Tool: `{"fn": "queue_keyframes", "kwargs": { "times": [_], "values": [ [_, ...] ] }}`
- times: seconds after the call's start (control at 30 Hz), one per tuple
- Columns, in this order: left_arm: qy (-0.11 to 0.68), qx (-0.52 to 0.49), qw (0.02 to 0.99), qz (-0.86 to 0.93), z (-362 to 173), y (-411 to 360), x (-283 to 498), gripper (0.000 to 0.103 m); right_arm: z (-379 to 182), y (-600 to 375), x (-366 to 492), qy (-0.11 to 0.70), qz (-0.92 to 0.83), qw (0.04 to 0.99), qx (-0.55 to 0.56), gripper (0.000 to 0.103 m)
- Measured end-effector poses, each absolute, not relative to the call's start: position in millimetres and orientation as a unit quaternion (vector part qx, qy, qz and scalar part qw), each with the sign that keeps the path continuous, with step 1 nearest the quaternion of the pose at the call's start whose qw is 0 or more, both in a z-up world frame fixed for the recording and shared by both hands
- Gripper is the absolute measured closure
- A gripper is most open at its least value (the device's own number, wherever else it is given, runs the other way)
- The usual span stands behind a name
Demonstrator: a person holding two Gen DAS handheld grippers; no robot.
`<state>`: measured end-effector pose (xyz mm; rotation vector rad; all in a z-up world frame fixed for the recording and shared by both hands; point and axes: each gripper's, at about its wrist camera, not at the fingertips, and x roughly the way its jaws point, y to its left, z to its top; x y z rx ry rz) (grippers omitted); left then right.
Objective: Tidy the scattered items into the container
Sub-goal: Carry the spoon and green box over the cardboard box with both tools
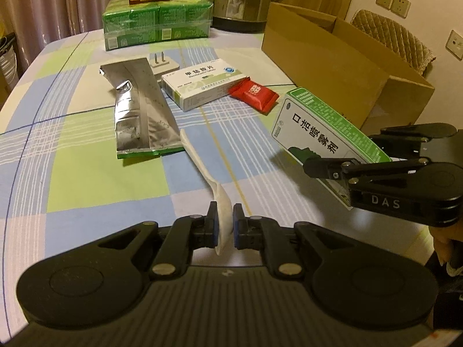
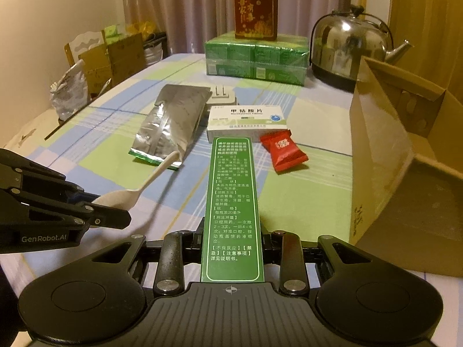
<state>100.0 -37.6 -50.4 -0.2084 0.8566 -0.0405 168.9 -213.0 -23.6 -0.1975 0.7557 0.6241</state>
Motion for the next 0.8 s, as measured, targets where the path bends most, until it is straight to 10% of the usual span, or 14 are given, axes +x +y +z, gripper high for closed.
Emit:
{"fn": "queue_keyframes", "kwargs": {
  "times": [0.8],
  "values": [
    [0.352, -0.091, 0.93, -0.048, 22, -72, 101, 0.097, 38, -252, 150, 0.307, 0.265, 0.91, -0.081, 0.076]
  ]
}}
